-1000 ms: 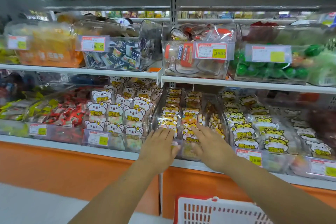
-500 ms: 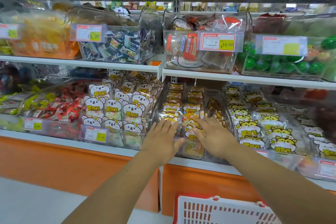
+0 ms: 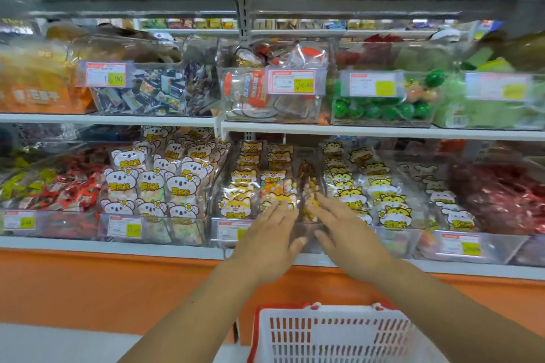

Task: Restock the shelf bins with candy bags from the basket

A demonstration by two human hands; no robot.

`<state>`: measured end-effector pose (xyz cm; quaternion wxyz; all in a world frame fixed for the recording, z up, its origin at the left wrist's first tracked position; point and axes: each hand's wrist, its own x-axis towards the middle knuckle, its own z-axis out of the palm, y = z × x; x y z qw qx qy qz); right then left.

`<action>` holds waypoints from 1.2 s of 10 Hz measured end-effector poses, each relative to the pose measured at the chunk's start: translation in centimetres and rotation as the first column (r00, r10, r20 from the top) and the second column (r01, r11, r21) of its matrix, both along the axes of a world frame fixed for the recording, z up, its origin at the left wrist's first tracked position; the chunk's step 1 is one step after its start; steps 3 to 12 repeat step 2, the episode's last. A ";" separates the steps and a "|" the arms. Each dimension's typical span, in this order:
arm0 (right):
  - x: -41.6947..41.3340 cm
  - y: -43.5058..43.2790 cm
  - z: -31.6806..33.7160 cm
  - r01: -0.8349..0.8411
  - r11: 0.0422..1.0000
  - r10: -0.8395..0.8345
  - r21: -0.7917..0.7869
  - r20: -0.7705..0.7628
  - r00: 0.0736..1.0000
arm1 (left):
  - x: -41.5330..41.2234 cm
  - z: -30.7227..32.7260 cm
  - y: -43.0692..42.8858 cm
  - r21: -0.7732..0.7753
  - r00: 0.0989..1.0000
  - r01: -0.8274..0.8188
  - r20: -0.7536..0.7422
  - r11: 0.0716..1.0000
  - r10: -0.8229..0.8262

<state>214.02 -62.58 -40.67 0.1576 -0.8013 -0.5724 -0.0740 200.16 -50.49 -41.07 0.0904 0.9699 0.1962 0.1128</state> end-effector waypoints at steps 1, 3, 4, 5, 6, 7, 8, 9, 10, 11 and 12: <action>1.7 -2.7 2.4 0.078 0.995 -0.083 -0.062 -0.084 0.993 | 1.8 2.2 -1.2 0.002 1.000 0.002 0.010 1.000 -0.002; 3.4 -4.1 4.0 0.186 0.973 -0.197 -0.137 -0.065 0.978 | 2.8 3.6 -1.5 0.059 0.997 -0.027 0.070 0.998 0.023; 3.4 -4.1 4.0 0.186 0.973 -0.197 -0.137 -0.065 0.978 | 2.8 3.6 -1.5 0.059 0.997 -0.027 0.070 0.998 0.023; 3.4 -4.1 4.0 0.186 0.973 -0.197 -0.137 -0.065 0.978 | 2.8 3.6 -1.5 0.059 0.997 -0.027 0.070 0.998 0.023; 3.4 -4.1 4.0 0.186 0.973 -0.197 -0.137 -0.065 0.978 | 2.8 3.6 -1.5 0.059 0.997 -0.027 0.070 0.998 0.023; 3.4 -4.1 4.0 0.186 0.973 -0.197 -0.137 -0.065 0.978 | 2.8 3.6 -1.5 0.059 0.997 -0.027 0.070 0.998 0.023; 3.4 -4.1 4.0 0.186 0.973 -0.197 -0.137 -0.065 0.978 | 2.8 3.6 -1.5 0.059 0.997 -0.027 0.070 0.998 0.023; 3.4 -4.1 4.0 0.186 0.973 -0.197 -0.137 -0.065 0.978 | 2.8 3.6 -1.5 0.059 0.997 -0.027 0.070 0.998 0.023; 3.4 -4.1 4.0 0.186 0.973 -0.197 -0.137 -0.065 0.978 | 2.8 3.6 -1.5 0.059 0.997 -0.027 0.070 0.998 0.023; 3.4 -4.1 4.0 0.186 0.973 -0.197 -0.137 -0.065 0.978 | 2.8 3.6 -1.5 0.059 0.997 -0.027 0.070 0.998 0.023; 3.4 -4.1 4.0 0.186 0.973 -0.197 -0.137 -0.065 0.978 | 2.8 3.6 -1.5 0.059 0.997 -0.027 0.070 0.998 0.023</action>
